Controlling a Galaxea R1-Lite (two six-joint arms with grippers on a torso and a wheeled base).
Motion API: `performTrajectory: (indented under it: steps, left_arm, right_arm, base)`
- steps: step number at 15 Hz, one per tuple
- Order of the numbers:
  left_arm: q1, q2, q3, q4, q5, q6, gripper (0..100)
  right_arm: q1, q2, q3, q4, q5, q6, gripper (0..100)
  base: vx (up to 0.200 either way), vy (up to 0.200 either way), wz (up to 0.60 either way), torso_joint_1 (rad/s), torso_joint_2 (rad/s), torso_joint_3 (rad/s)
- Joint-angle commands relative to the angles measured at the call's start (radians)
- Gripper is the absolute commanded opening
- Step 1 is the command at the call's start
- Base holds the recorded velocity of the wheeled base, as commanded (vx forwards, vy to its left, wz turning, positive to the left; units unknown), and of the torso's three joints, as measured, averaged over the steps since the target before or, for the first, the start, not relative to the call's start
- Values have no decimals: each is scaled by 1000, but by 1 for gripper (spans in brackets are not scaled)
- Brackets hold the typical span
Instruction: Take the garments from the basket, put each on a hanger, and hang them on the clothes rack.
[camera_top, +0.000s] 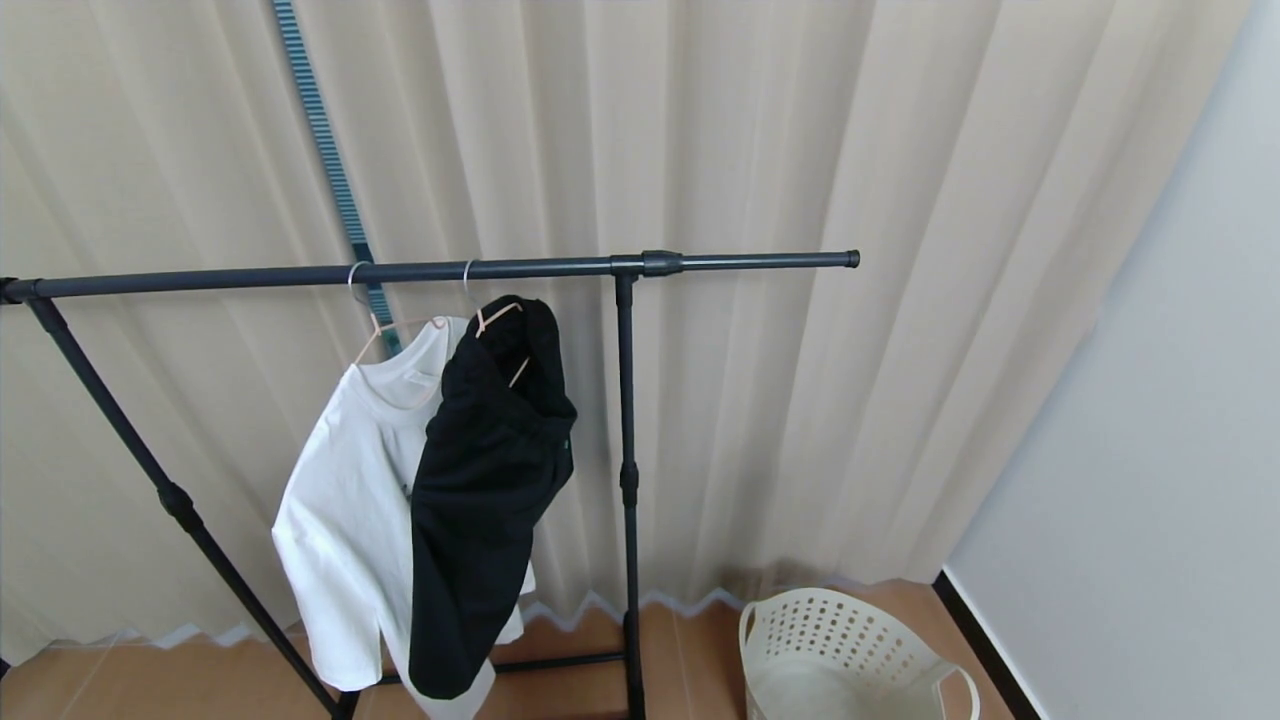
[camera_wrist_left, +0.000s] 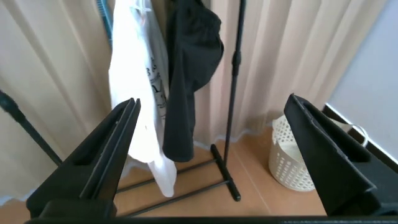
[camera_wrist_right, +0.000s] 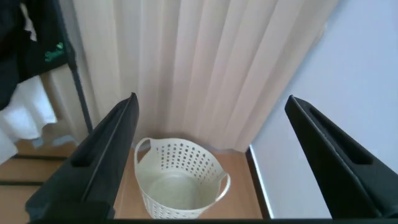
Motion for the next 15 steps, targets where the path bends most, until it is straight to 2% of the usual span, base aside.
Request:
performTrajectory:
  steps: [1, 2, 4, 5, 6, 7, 9, 15]
  left_arm:
    - [24, -48, 1, 0, 41, 1, 100]
    - [24, -48, 1, -1, 91, -21, 100]
    - [24, -48, 1, -3, 95, -42, 100]
    - [24, -48, 1, -3, 92, -42, 100]
    - [24, -48, 1, -3, 92, -41, 100]
    - [24, -48, 1, -3, 92, -42, 100]
    - [24, -48, 1, -3, 92, -41, 100]
    - [24, -48, 1, -3, 92, -41, 100]
  right_arm:
    - [4, -24, 7, -17, -49, 11, 100]
    - [4, -24, 21, -35, -137, 8, 100]
    - [4, -24, 21, -33, -152, 13, 100]
    - [4, -24, 21, -27, -114, 16, 100]
    - [4, -24, 21, -18, 10, 39, 100]
    - [4, -24, 21, -15, 92, 53, 100]
    - [4, -24, 21, -15, 64, 66, 100]
    - [4, -24, 21, -15, 62, 63, 100]
  base:
    - [0, 0, 0, 0, 0, 0]
    - [0, 0, 0, 0, 0, 0]
    - [0, 0, 0, 0, 0, 0]
    - [0, 0, 0, 0, 0, 0]
    - [0, 0, 0, 0, 0, 0]
    - [0, 0, 0, 0, 0, 0]
    - [0, 0, 0, 0, 0, 0]
    - [0, 0, 0, 0, 0, 0]
